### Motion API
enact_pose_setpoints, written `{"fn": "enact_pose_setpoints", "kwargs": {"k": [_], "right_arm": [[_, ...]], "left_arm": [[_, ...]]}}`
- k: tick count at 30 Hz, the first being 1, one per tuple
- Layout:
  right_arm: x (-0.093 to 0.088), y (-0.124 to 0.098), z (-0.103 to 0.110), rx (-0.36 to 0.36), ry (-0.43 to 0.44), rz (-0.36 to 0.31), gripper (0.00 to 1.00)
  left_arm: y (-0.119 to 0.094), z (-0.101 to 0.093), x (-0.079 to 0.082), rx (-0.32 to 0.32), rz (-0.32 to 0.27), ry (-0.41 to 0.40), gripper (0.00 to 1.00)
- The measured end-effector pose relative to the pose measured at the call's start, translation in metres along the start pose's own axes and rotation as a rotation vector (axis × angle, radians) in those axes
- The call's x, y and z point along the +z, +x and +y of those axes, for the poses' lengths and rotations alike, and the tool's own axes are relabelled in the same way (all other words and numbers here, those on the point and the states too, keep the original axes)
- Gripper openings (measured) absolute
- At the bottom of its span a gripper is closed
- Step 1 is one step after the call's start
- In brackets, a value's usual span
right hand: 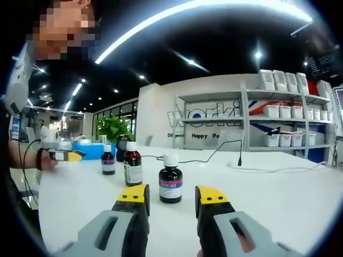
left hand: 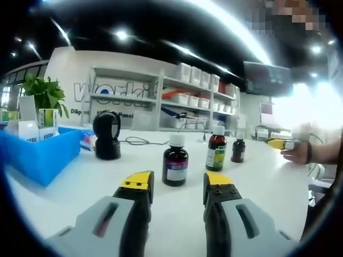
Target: Rotate the medicine bottle to make it face forward pick up the medicine bottle inspect the drug traceability code place the medicine on the table
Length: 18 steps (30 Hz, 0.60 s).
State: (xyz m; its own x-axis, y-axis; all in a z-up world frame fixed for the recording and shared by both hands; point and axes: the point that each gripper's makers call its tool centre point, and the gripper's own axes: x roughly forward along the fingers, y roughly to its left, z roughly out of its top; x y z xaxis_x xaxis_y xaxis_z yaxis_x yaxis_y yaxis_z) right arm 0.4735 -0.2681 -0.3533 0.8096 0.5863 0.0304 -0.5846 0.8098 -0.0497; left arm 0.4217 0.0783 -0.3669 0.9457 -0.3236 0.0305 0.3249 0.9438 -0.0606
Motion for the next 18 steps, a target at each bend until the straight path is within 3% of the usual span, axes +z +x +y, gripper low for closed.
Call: {"fn": "enact_pose_setpoints", "kwargs": {"k": [3, 8, 13, 18], "right_arm": [[0.005, 0.0, 0.001, -0.005, 0.039, -0.013, 0.29], [0.019, 0.005, 0.012, 0.014, 0.032, -0.025, 0.29], [0.042, 0.014, 0.028, 0.072, 0.036, -0.055, 0.29], [0.061, 0.027, 0.045, 0.154, -0.023, -0.068, 0.3]], "left_arm": [[0.0, -0.001, 0.0, -0.001, -0.001, 0.006, 0.28], [-0.001, -0.002, 0.001, -0.007, -0.004, 0.01, 0.28], [-0.001, -0.005, 0.001, -0.016, -0.004, 0.016, 0.28], [0.0, -0.006, 0.001, -0.022, -0.005, 0.019, 0.28]]}}
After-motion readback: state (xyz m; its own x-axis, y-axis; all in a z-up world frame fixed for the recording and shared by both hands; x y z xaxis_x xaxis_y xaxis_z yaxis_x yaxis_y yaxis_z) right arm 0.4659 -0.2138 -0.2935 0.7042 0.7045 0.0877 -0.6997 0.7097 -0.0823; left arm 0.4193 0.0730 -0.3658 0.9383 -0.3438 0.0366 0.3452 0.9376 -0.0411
